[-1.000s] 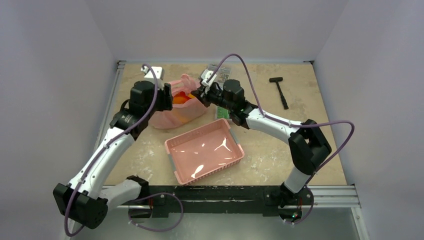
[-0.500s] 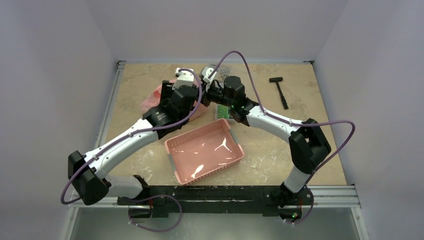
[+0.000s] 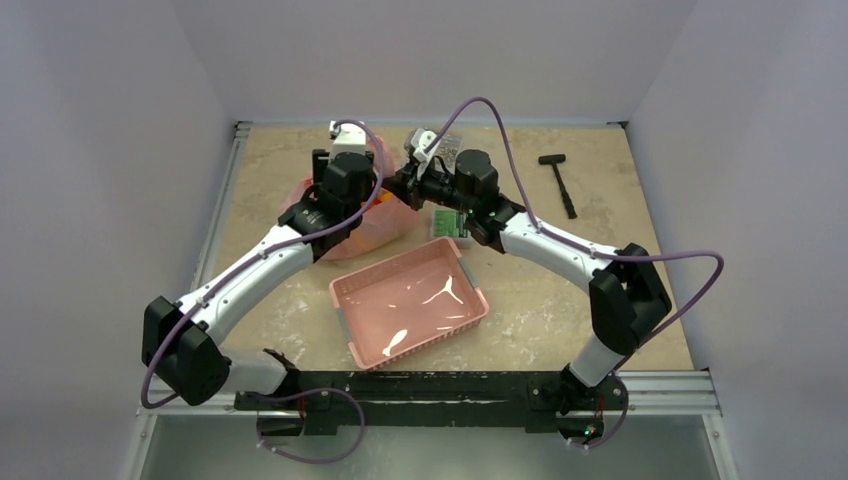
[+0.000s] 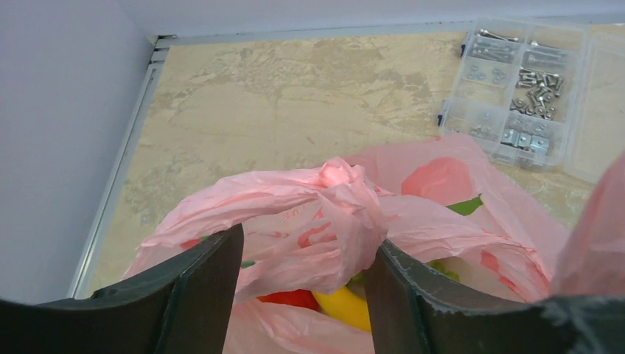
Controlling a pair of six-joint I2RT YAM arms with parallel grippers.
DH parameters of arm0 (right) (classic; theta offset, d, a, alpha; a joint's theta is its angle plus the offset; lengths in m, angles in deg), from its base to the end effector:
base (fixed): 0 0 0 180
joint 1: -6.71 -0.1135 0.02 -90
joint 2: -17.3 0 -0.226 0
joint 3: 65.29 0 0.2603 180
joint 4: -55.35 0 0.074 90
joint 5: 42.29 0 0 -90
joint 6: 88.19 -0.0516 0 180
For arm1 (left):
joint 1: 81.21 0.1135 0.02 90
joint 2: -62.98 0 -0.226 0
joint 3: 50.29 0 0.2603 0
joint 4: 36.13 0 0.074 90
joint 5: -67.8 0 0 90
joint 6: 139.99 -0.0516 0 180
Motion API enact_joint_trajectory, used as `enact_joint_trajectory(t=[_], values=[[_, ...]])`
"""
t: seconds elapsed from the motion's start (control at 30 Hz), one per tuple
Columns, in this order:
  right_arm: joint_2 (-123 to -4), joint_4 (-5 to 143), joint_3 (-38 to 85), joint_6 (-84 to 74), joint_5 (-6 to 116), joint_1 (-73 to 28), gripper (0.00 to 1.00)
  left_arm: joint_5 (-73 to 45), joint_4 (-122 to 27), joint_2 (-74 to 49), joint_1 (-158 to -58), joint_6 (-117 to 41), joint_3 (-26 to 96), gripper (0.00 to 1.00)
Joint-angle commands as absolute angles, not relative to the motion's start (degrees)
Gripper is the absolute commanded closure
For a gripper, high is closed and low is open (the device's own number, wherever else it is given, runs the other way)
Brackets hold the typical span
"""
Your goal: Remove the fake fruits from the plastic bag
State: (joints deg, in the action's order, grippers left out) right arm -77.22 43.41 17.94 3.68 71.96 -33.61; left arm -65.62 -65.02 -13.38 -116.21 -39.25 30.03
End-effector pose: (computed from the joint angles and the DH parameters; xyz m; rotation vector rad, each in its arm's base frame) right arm 0.3020 0.2841 0.2892 -0.8937 1.3578 0.8512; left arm 0.2886 -0.1588 0.3041 -0.0699 1.8864 0.2176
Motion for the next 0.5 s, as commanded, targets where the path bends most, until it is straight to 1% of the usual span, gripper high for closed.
enact_joint_trajectory(t=[0.0, 0.03, 0.1, 0.13, 0.17, 0.2, 0.27, 0.3, 0.33, 0.47], values=[[-76.6, 40.9, 18.0, 2.3, 73.2, -33.1, 1.0, -61.0, -59.5, -12.7, -115.3, -41.0, 30.1, 0.44], [-76.8, 40.8, 18.1, 2.3, 73.3, -33.1, 1.0, -60.3, -58.7, -12.0, -114.6, -41.3, 29.2, 0.47], [-77.5, 40.8, 18.5, 0.5, 73.8, -33.0, 1.0, -58.3, -56.6, -10.4, -112.9, -42.5, 26.8, 0.58], [-78.0, 41.1, 18.8, 0.1, 74.1, -33.0, 1.0, -57.5, -55.8, -9.6, -111.7, -43.0, 25.9, 0.68], [-78.3, 41.3, 19.2, -0.3, 74.2, -33.0, 1.0, -56.7, -55.5, -8.8, -110.5, -43.3, 25.1, 0.85], [-78.7, 41.5, 19.5, -0.7, 74.0, -33.0, 1.0, -56.2, -55.0, -8.0, -109.4, -43.8, 24.4, 0.92], [-79.5, 41.7, 20.2, -2.1, 71.9, -33.0, 1.0, -53.6, -54.6, -5.9, -106.7, -45.1, 23.3, 0.96], [-80.0, 41.3, 20.5, -3.2, 70.0, -33.0, 1.0, -53.4, -55.2, -4.6, -106.1, -45.3, 23.1, 0.99], [-80.6, 41.0, 21.1, -4.5, 68.0, -33.0, 1.0, -53.8, -55.9, -2.9, -104.9, -45.4, 22.7, 1.0], [-84.2, 39.5, 26.0, -13.0, 58.6, -32.0, 1.0, -55.7, -60.4, 6.3, -101.1, -44.6, 21.4, 1.0]])
